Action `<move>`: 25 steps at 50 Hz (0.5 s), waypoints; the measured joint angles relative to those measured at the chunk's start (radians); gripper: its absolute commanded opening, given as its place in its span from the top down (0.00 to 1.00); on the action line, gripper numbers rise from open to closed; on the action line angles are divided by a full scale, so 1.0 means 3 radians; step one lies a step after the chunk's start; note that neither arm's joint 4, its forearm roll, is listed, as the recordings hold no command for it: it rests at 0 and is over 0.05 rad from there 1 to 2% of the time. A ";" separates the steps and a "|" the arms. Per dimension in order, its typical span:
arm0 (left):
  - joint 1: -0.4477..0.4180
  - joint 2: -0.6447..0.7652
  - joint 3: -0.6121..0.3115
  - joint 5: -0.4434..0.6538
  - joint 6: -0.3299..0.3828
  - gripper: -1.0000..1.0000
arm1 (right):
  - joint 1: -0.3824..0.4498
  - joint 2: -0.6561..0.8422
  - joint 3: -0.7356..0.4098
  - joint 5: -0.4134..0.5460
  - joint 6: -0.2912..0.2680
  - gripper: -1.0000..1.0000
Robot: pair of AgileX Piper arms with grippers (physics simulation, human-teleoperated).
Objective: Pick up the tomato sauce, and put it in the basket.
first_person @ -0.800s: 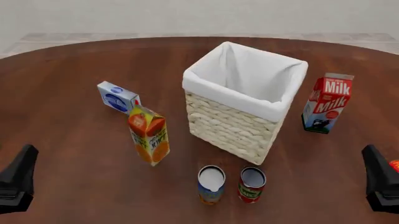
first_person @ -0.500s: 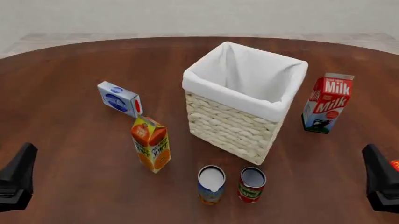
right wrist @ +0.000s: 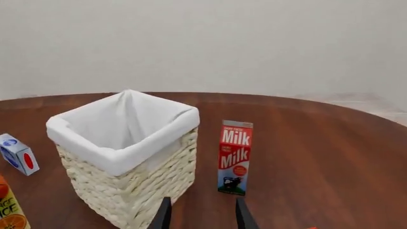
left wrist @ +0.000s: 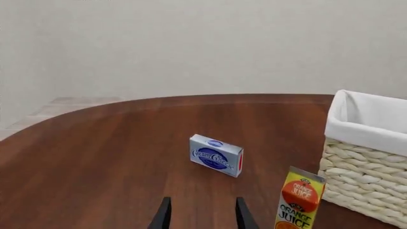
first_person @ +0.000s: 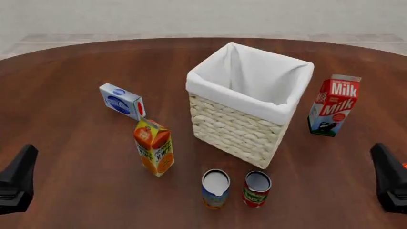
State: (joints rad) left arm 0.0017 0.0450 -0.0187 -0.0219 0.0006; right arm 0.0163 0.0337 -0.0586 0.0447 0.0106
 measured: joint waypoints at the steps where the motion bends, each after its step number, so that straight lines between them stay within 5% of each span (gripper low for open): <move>1: 0.0001 -0.0002 -0.0001 0.0002 0.0002 0.00 | 0.0013 0.0033 -0.0041 0.0026 0.0011 0.00; 25: 0.0006 0.0066 0.0027 -0.0088 0.0001 0.00 | 0.0522 0.1049 -0.0931 0.0716 0.0286 0.00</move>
State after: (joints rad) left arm 0.0037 0.0648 -0.0107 -0.0484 0.0009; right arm 0.1730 0.3485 -0.3380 0.2596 0.0964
